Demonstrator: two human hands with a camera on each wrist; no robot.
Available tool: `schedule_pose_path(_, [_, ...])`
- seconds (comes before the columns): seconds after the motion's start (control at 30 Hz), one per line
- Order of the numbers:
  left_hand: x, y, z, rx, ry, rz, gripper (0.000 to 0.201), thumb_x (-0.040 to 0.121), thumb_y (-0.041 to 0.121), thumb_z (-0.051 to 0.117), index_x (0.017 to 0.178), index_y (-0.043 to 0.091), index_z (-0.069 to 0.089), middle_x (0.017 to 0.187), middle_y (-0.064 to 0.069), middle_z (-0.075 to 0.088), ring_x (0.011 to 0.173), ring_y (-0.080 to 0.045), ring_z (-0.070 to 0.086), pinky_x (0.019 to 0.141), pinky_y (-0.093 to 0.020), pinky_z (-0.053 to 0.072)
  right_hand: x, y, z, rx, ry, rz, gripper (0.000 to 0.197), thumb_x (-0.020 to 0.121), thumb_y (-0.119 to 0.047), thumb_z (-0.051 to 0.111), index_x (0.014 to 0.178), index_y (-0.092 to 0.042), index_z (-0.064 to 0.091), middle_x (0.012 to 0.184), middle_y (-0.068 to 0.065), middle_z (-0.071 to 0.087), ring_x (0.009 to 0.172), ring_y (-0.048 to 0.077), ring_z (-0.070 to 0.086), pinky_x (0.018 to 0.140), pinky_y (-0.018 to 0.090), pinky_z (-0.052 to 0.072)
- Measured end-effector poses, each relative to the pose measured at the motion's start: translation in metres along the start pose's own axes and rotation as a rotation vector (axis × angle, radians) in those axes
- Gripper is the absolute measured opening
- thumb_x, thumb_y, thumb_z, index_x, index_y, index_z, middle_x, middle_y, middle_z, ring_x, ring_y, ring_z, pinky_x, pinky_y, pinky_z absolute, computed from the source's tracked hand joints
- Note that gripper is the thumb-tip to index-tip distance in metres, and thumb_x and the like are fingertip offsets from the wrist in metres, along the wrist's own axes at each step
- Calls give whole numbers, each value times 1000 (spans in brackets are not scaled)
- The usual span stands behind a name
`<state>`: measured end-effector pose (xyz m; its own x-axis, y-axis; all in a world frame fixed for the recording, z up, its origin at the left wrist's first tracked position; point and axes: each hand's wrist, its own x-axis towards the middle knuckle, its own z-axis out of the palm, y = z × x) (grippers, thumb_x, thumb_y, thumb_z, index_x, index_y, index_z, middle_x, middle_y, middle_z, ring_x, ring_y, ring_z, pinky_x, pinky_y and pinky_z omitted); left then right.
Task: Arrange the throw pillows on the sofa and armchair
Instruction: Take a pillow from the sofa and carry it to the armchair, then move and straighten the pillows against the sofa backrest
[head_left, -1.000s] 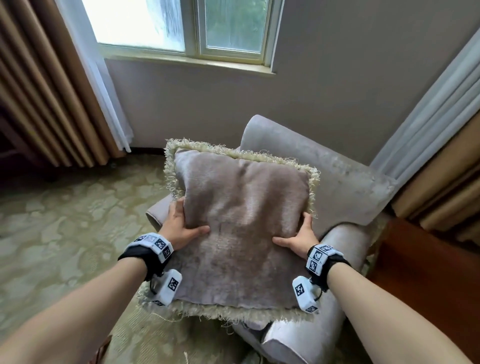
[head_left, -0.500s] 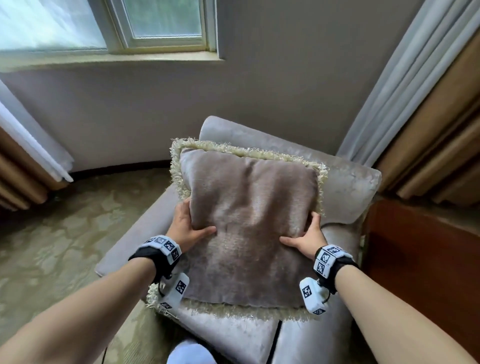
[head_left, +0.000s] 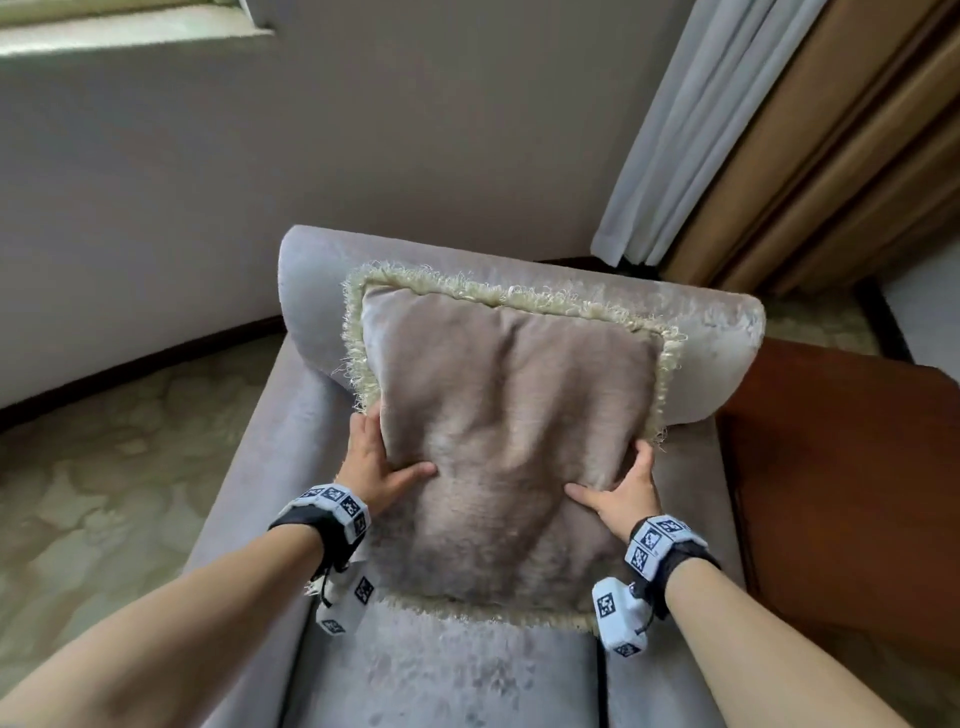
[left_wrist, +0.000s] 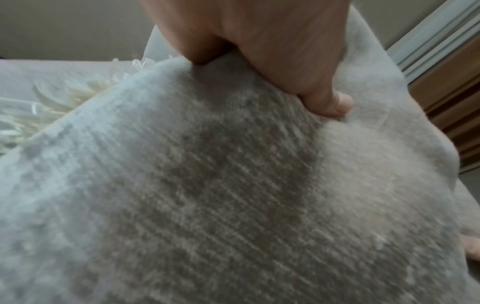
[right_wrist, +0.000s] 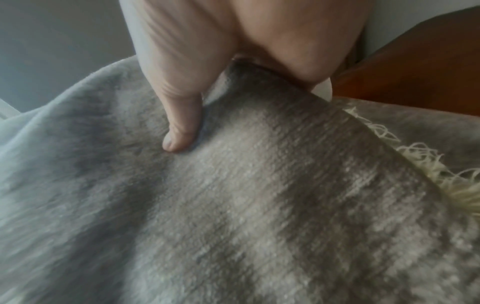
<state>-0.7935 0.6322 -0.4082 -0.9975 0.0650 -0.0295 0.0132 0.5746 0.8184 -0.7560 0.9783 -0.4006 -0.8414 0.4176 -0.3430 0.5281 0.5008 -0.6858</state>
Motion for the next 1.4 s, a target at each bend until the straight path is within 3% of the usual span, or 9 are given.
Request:
schedule_pose_path(0.13, [32,-40,20,52,-29,-50,131,52,91,58,148,8,27,128,-9,37,124,-23,30,114,-40,26,29,10,31,-11,-14,53,117,55,-32,95,144,-26,19,134,11,52,112,26,54,99,36,40])
schedule_pose_path(0.33, [50,-84,53,303,-175,-244,128,51,83,63,149,10,25,129,-12,41,117,-32,37,107,-43,31,53,31,54,-21,-44,188,112,68,-26,89,149,-28,12,144,15,47,127,33,50,108,40,38])
schedule_pose_path(0.5, [49,-93,57,492,-358,-414,81,79,62,65,132,6,39,144,-22,29,132,-39,34,111,-45,34,57,30,63,-9,-269,235,117,76,-29,84,155,-31,-2,157,9,30,139,27,38,113,43,34])
schedule_pose_path(0.6, [48,-90,54,529,-315,-426,72,81,59,66,132,14,42,145,-15,28,132,-36,37,104,-48,42,57,22,65,-41,-291,194,120,76,-31,83,154,-32,-8,159,7,28,140,26,38,111,39,34])
schedule_pose_path(0.77, [46,-80,44,538,-250,-455,63,80,59,65,129,23,48,136,-14,38,124,-35,46,97,-47,46,48,19,55,-25,-264,143,111,78,-27,82,155,-34,3,156,6,33,138,27,40,110,41,38])
schedule_pose_path(0.87, [36,-64,39,618,-278,-376,51,82,58,62,120,25,52,123,-8,51,115,-31,53,90,-44,48,26,22,39,-19,-257,123,100,81,-26,80,154,-33,12,150,9,40,129,26,49,105,43,44])
schedule_pose_path(1.03, [19,-6,58,557,-446,-67,37,85,54,56,111,27,58,99,2,62,96,-22,61,83,-38,51,-27,37,-6,-63,-161,194,66,84,-31,74,141,-23,41,125,7,60,103,19,61,92,31,47])
schedule_pose_path(1.27, [-19,121,113,684,-552,262,44,89,49,54,125,25,53,120,-3,57,114,-28,52,91,-42,46,-108,82,-102,-24,27,241,51,83,-25,74,129,-21,51,108,3,63,98,20,64,84,27,46])
schedule_pose_path(1.4, [-67,198,146,711,-563,393,46,87,51,53,126,27,52,119,-4,56,116,-29,50,93,-42,43,-169,122,-165,-29,116,242,51,84,-26,74,130,-19,52,107,3,65,99,22,66,91,32,48])
